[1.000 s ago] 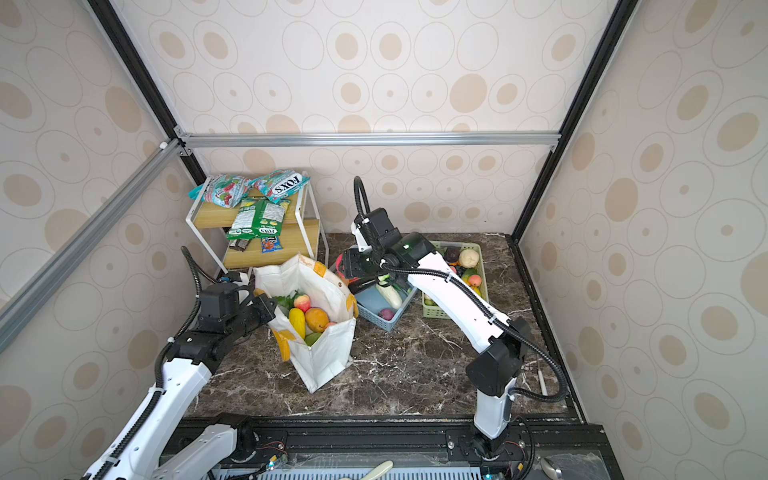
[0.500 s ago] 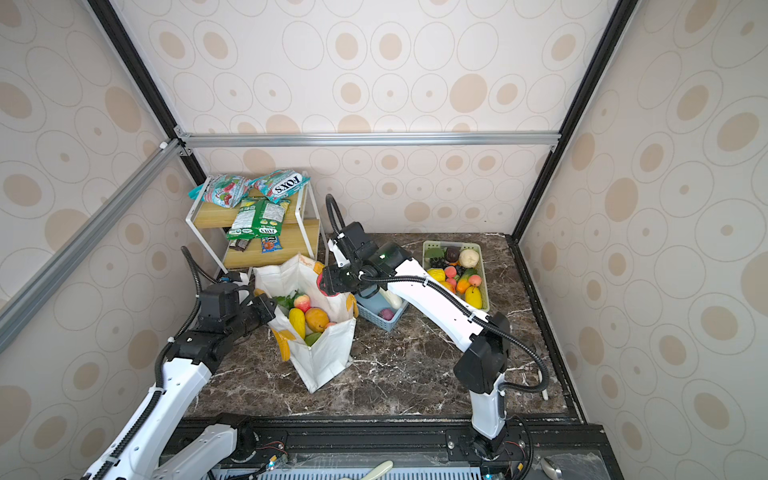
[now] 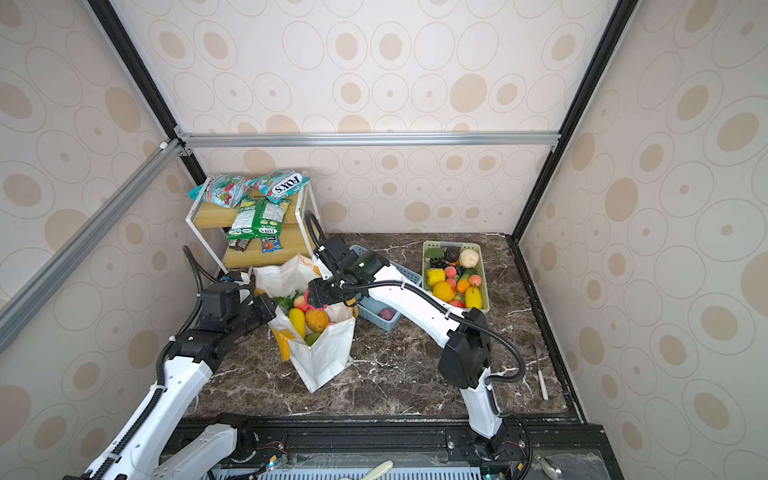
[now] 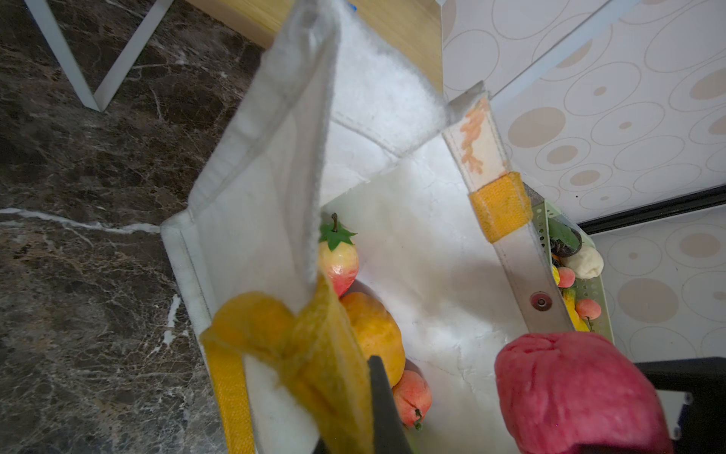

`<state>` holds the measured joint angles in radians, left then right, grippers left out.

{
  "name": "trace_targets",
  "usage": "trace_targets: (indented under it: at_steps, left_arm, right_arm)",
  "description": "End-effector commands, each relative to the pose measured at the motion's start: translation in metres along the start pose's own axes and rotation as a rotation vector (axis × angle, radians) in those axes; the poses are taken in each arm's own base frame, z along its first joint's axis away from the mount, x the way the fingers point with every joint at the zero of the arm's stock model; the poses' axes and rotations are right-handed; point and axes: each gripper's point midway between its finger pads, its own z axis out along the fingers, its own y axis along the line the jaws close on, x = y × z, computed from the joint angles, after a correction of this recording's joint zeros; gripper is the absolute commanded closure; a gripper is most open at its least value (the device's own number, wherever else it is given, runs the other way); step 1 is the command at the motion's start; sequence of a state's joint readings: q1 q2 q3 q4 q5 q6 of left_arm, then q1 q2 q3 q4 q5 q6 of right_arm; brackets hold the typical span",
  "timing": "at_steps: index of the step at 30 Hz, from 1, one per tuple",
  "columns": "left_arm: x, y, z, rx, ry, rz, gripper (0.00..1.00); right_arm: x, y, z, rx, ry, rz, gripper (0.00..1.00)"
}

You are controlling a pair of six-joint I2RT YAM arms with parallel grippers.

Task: Place the food into the grocery bag and tie it
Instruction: 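Carry the red apple over the tote bag opening with the right gripper, then lower the red apple into the tote bag and open the right gripper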

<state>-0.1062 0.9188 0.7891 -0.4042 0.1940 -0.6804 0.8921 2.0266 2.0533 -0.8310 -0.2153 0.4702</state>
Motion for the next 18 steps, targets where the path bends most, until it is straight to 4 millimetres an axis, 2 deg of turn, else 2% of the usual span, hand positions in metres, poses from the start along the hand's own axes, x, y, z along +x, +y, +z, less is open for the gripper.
trace_targets:
  at_steps: [1, 7, 18]
  left_arm:
    - [-0.019, -0.012, -0.004, 0.036, -0.051, 0.010, 1.00]
    - [-0.015, -0.014, -0.002, 0.050, -0.035, 0.011, 1.00]
    - [-0.011, -0.011, -0.002, 0.045, -0.025, 0.010, 1.00]
  right_arm:
    - [0.002, 0.010, 0.007, -0.017, 0.021, -0.032, 0.42]
    - [0.011, 0.010, 0.026, 0.000, 0.066, -0.067, 0.42]
    - [0.032, 0.000, 0.058, 0.032, 0.152, -0.095, 0.42]
